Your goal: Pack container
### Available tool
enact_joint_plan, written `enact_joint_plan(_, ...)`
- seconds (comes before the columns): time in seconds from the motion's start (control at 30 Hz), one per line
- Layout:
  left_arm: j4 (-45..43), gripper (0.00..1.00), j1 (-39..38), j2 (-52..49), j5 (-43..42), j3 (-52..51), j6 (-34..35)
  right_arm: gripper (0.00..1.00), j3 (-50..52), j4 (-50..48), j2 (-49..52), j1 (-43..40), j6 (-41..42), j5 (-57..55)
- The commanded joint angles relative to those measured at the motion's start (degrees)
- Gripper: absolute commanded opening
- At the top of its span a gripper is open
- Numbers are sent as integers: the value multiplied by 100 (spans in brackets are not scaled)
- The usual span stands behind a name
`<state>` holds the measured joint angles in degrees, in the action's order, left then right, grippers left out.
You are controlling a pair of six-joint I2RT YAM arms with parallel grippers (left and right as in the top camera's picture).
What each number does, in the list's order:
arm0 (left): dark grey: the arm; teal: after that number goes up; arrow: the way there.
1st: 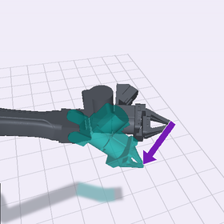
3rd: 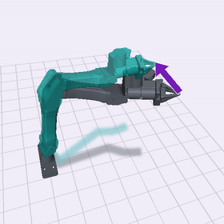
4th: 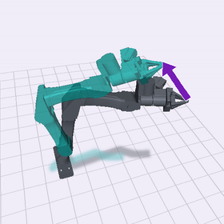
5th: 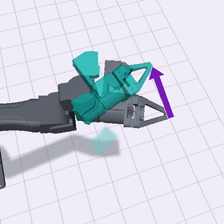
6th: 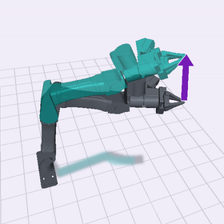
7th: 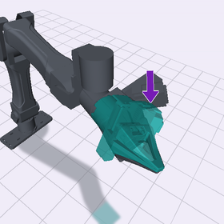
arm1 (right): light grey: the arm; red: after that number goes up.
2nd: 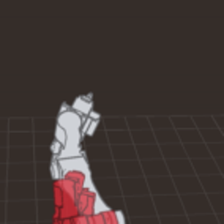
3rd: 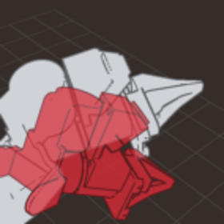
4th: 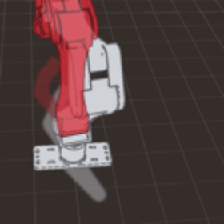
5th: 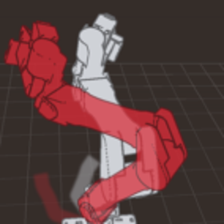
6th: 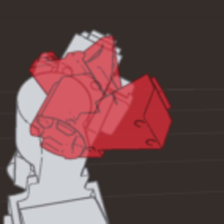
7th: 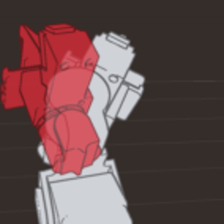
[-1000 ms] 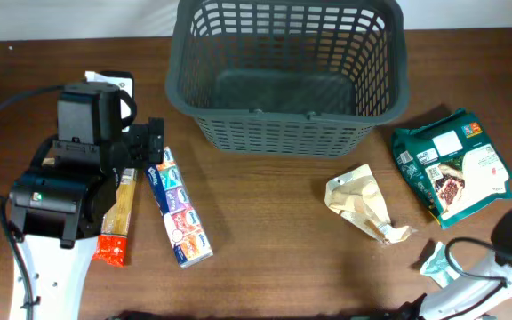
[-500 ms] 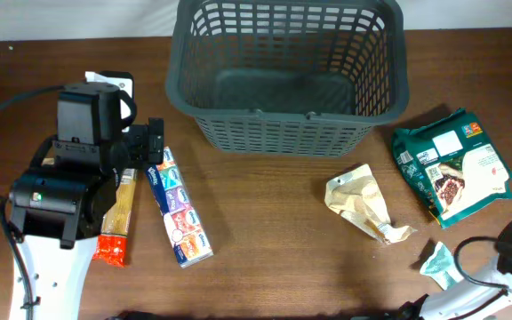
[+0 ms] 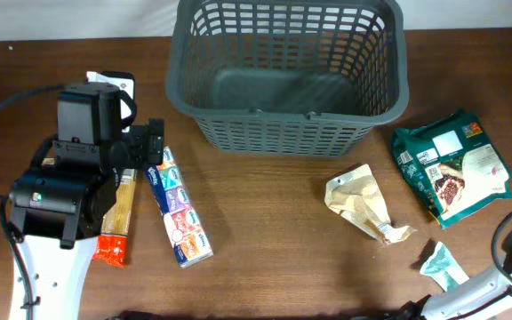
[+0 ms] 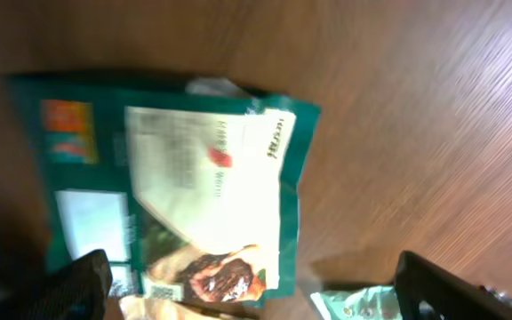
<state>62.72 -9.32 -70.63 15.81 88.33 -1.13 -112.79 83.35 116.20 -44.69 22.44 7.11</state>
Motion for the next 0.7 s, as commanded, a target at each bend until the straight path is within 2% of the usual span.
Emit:
enact_joint_plan(0.0, -13, 99, 24, 7, -44, 20, -114, 99, 745, -542, -33, 44, 260, 144)
enact_joint_plan(0.2, -13, 99, 24, 7, -48, 20, -114, 99, 1814, -1617, -33, 240, -1438, 153)
enact_joint_plan(0.37, -13, 99, 24, 7, -46, 20, -116, 99, 2439, -2251, -33, 382, -2651, 938)
enact_joint_plan(0.53, -13, 99, 24, 7, -50, 20, -116, 99, 2909, -2750, -33, 511, -3373, 1368)
enact_joint_plan(0.67, -13, 99, 24, 7, -50, 20, -116, 99, 3224, -3040, -33, 566, -3464, 1368)
